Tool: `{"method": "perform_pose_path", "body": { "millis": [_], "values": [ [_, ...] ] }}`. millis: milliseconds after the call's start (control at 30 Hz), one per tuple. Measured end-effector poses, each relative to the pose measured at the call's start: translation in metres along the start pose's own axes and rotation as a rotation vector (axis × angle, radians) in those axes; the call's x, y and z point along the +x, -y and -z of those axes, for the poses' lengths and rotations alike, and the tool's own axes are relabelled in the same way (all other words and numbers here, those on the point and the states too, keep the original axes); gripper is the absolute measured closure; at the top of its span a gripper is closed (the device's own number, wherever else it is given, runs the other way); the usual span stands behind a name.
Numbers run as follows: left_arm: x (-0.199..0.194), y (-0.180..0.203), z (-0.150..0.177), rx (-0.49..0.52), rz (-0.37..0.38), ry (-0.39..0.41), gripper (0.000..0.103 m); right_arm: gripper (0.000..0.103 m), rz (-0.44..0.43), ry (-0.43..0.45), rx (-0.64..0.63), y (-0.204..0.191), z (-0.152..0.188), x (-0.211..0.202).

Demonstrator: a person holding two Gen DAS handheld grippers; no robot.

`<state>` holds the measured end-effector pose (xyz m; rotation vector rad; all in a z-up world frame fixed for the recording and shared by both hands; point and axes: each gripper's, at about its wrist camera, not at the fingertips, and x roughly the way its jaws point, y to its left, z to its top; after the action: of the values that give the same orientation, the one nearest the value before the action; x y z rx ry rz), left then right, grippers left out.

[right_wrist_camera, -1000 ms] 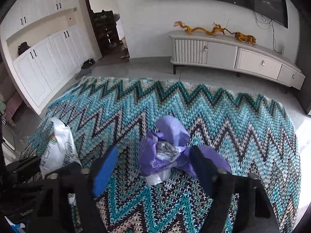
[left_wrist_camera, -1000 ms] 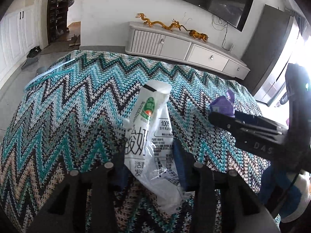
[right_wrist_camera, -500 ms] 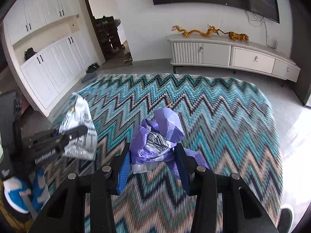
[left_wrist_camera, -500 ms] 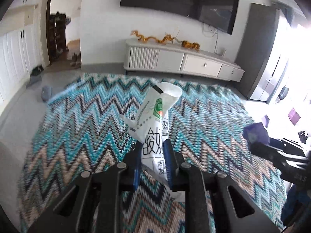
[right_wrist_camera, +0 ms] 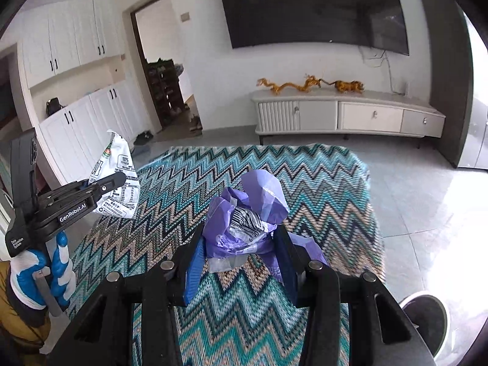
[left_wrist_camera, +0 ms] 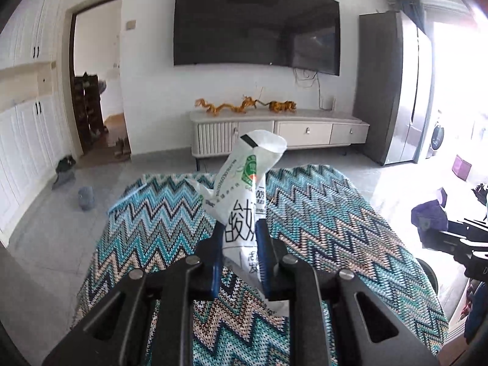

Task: Collect trash
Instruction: 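Carry milk pouch and purple wrapper over the grey bin and open both tools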

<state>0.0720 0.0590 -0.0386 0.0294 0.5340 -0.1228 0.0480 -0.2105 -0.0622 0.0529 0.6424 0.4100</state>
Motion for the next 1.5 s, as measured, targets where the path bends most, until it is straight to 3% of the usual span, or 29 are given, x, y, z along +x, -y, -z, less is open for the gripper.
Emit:
{"method": "perform_pose_path", "body": {
  "millis": [400,767,900,1200,1333,1500],
  "values": [
    [-0.026,0.069,-0.015,0.130,0.012,0.061,0.085,0.061,0.112,0.093,0.108,0.058,0.028,-0.068],
    [-0.007,0.179,-0.021,0.295,0.120,0.023,0.085,0.061,0.241,0.101,0.278,0.141,0.078,-0.105],
    [0.013,0.237,-0.021,0.354,0.233,-0.043,0.085,0.061,0.280,0.079,0.355,0.176,0.103,-0.108],
    [0.082,0.379,0.013,0.444,0.509,-0.305,0.085,0.060,0.354,-0.003,0.552,0.265,0.166,-0.099],
    [0.108,0.434,0.036,0.444,0.600,-0.420,0.083,0.059,0.382,-0.042,0.631,0.301,0.191,-0.088],
    [0.134,0.476,0.056,0.432,0.672,-0.514,0.082,0.058,0.416,-0.084,0.690,0.335,0.209,-0.077]
  ]
}}
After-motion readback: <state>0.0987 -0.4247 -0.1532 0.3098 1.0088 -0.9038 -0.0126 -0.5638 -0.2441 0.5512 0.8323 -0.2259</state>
